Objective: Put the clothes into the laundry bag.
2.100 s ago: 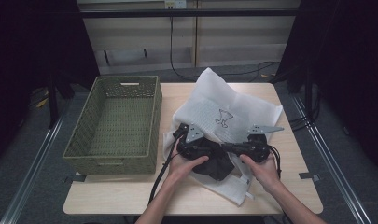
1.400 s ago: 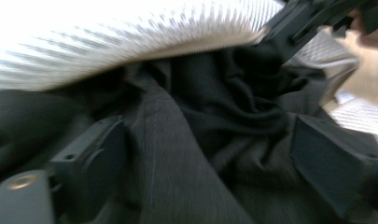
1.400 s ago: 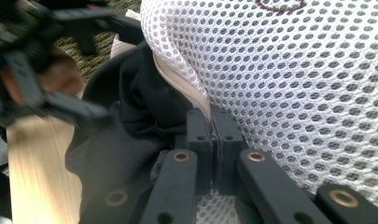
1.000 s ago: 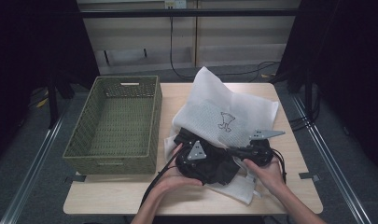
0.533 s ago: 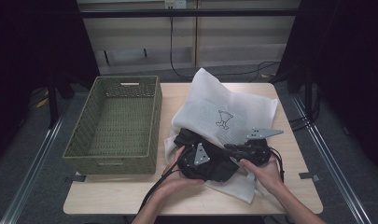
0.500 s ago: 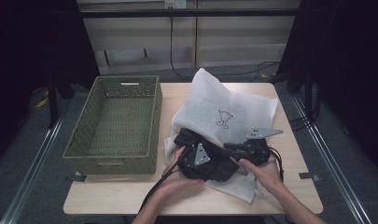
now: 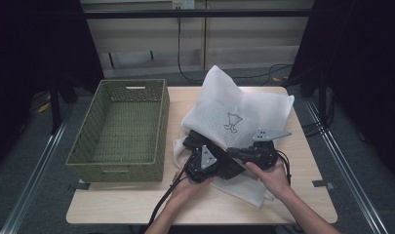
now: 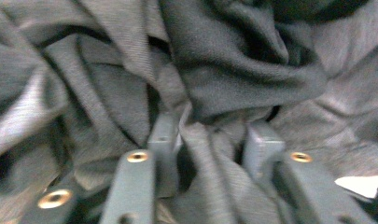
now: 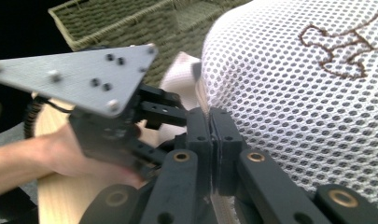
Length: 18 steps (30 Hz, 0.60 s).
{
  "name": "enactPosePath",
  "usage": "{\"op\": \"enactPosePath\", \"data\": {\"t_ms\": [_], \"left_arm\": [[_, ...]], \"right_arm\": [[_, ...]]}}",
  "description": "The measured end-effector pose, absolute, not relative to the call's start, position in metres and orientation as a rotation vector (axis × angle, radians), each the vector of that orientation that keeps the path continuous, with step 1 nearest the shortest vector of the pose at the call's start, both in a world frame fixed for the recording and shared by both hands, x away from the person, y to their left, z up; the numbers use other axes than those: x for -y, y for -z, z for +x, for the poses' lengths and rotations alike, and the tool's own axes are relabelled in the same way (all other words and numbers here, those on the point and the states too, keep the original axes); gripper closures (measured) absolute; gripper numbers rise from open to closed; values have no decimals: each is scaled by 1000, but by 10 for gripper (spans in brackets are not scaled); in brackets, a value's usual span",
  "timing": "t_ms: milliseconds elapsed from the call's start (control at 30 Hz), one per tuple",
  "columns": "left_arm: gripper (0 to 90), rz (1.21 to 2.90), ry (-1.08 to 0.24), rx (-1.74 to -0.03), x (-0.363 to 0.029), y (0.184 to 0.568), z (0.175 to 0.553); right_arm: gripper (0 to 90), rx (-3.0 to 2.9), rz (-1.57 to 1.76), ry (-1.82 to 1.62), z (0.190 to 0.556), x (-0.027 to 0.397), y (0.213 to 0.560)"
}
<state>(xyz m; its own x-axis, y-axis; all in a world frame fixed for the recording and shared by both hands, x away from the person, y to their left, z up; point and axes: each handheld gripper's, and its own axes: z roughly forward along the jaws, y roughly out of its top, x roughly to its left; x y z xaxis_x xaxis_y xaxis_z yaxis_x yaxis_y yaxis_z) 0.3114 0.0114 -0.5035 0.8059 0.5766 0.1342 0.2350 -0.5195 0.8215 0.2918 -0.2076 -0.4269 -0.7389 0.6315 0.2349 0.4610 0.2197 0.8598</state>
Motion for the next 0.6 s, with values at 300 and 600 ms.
{"op": "enactPosePath", "data": {"t_ms": [300,600], "left_arm": [[732,1953,-405,-697,-4,494,323],[753,1780,-406,-711,-1,441,338]], "right_arm": [[886,-2273,987,-1690,288,200,395],[888,-2149,936,-1874,293,195,348]]}}
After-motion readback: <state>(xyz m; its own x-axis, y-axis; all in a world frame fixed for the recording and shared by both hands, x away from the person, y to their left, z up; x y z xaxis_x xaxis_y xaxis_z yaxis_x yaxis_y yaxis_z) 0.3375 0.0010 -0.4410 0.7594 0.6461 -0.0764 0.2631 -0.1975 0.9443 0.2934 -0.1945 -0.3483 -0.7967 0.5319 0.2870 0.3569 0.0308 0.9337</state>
